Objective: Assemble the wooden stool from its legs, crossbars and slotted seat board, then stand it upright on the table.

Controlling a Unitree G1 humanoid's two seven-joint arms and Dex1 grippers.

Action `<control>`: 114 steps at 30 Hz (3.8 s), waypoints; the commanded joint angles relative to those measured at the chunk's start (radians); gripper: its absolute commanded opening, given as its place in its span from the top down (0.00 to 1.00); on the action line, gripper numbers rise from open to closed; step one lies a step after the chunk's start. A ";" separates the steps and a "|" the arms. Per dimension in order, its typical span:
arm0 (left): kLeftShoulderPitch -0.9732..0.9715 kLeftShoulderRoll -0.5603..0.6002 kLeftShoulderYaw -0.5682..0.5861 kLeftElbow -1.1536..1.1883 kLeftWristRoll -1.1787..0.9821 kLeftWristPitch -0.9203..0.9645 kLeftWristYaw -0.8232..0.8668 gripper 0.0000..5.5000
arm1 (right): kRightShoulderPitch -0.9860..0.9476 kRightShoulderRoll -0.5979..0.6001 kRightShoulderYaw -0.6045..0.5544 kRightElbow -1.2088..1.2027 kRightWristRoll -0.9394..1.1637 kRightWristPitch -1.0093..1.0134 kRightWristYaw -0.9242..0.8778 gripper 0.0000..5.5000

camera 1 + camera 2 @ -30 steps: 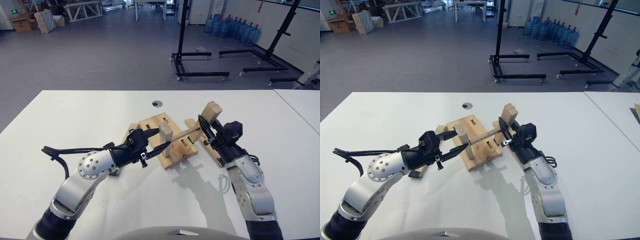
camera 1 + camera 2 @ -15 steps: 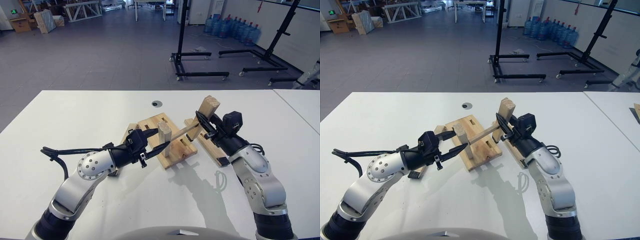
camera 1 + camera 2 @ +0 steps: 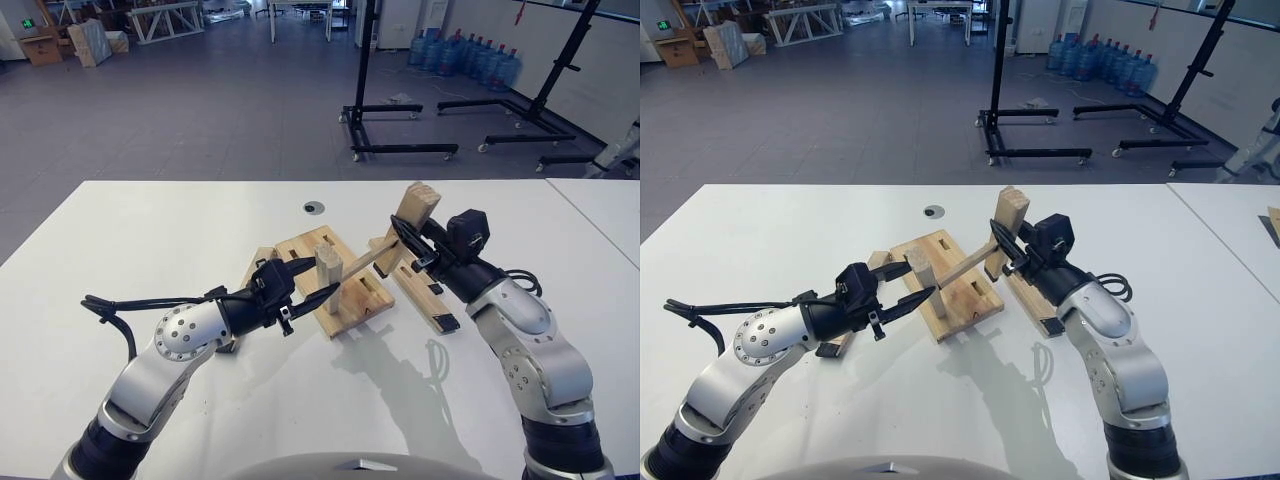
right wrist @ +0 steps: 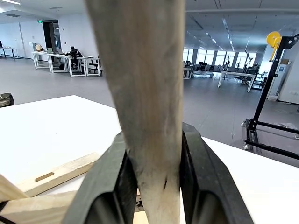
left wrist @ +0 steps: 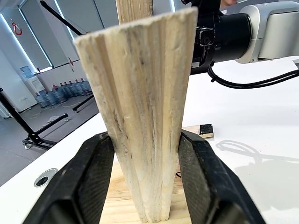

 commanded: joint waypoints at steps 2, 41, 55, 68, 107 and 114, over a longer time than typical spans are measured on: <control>0.039 0.034 -0.067 0.060 0.061 0.070 -0.025 0.64 | 0.007 0.017 0.050 -0.028 0.174 0.200 0.034 0.82; 0.040 0.033 -0.076 0.075 0.093 0.058 -0.005 0.64 | -0.354 -0.144 -0.148 0.033 0.437 0.797 -0.016 0.82; 0.031 0.033 -0.082 0.086 0.097 0.051 -0.014 0.64 | -0.348 -0.130 -0.108 0.069 0.420 0.735 0.007 0.82; 0.028 0.038 -0.083 0.088 0.096 0.049 -0.019 0.64 | -0.325 -0.035 -0.125 0.092 0.435 0.730 -0.010 0.82; -0.021 0.033 -0.088 0.134 0.109 0.019 -0.034 0.64 | -0.181 -0.365 0.468 0.278 -0.084 0.332 0.234 0.82; -0.060 0.040 -0.064 0.141 0.104 0.015 -0.044 0.64 | -0.058 -0.140 0.222 0.290 0.239 0.581 -0.016 0.82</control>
